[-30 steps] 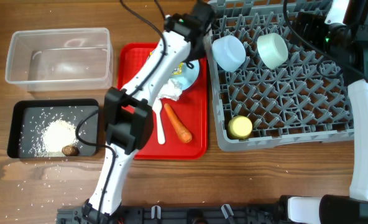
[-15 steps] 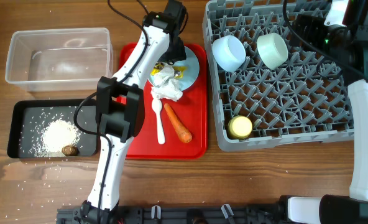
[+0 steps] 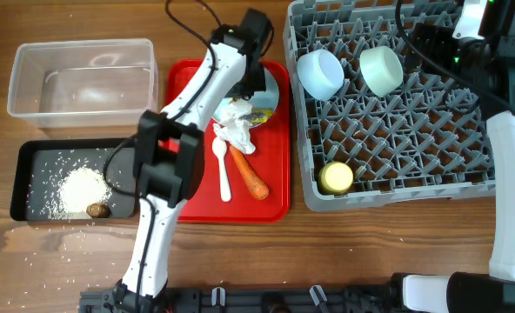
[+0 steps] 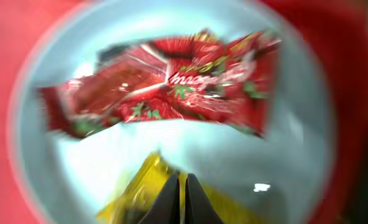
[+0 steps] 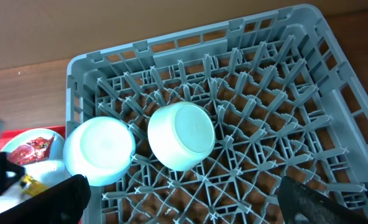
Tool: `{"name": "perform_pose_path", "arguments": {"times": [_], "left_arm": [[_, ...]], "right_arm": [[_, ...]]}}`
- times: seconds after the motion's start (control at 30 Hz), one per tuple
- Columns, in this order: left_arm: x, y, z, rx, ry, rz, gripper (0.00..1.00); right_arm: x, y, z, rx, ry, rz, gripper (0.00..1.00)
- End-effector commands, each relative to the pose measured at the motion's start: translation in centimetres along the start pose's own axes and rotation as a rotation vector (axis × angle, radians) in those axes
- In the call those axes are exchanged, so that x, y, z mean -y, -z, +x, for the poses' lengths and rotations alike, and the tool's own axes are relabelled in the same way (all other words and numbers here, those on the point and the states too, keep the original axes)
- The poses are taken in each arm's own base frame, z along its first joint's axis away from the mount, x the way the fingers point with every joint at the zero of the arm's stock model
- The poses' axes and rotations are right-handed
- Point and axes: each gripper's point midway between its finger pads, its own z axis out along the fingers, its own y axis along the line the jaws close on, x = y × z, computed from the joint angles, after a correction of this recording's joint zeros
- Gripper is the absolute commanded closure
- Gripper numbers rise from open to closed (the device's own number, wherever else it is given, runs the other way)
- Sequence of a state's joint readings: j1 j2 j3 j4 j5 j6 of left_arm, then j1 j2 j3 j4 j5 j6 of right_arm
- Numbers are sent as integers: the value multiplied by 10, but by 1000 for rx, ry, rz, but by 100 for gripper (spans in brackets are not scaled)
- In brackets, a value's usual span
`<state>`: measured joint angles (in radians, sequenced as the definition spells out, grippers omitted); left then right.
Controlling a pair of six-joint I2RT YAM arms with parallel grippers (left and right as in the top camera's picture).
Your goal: Sort waste into correct bins and load items into the dishwasher rack
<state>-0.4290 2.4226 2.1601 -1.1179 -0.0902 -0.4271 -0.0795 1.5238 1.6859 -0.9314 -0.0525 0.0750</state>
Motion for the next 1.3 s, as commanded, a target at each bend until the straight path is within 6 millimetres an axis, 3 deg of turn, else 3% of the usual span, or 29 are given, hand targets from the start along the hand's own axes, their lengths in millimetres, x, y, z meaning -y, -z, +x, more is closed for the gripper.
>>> {"name": "perform_pose_path", "arguments": {"times": [0.0,0.1,0.17,0.27,0.3,0.33,0.43,0.47,0.5,0.53,0.57,0.6,0.73,0.77,0.8,0.83,0.9,1.0,1.07,1.13,1.2,1.27], "left_arm": [[-5,87,-18,125,19,72,96],[-14,90,-4,71,16,39,96],[-22,100,-7,87,29,38,96],[-91,147,-31,191,157,-19,96],[-129,158,-38,211,226,-58,96],[-180,159,-43,210,322,-111,96],[-256,141,-42,159,476,-162,96],[-273,133,-39,131,511,-167,96],[-283,122,-34,90,541,-148,88],[-286,117,-31,67,554,-134,82],[-287,115,-28,49,560,-126,69],[-286,114,-26,41,562,-124,0],[-263,118,-40,96,513,-100,0],[-250,118,-42,99,487,-88,0],[-221,117,-43,93,389,-51,3],[-207,117,-39,84,351,-60,7],[-199,118,-28,59,391,-108,11],[-208,134,-16,44,465,-118,15],[-225,167,5,34,540,-139,15],[-254,193,35,-1,671,-219,15],[-278,189,63,-73,754,-293,15],[-290,159,97,-159,829,-337,15]], "right_arm": [[-2,-4,2,-11,-4,-14,0],[-2,-4,2,-11,-4,-14,0],[-2,-4,2,-12,-4,-14,0],[-2,-4,2,-13,-4,-14,0],[-2,-4,2,-13,-5,-14,0],[-2,-4,2,-13,-7,-14,0],[-2,-4,2,-12,-7,-14,0],[-2,-4,2,-12,-7,-14,0],[-2,-4,2,-12,-7,-14,0],[-2,-4,2,-12,-7,-14,0],[-2,-4,2,-12,-7,-14,0],[-2,-4,2,-11,-7,-15,0],[-2,-4,2,-13,-7,-14,0],[-2,-4,2,-13,-7,-14,0],[-2,-4,2,-13,-7,-14,0],[-2,-4,2,-14,-7,-14,0],[-2,-4,3,-18,-6,-14,0],[-2,-4,3,-17,-4,-14,0],[-2,-5,3,-19,-5,-14,0],[-2,-5,3,-16,-4,-14,0],[-2,-6,3,-20,-4,-13,1],[-1,-12,6,-36,-5,-12,0]]}}
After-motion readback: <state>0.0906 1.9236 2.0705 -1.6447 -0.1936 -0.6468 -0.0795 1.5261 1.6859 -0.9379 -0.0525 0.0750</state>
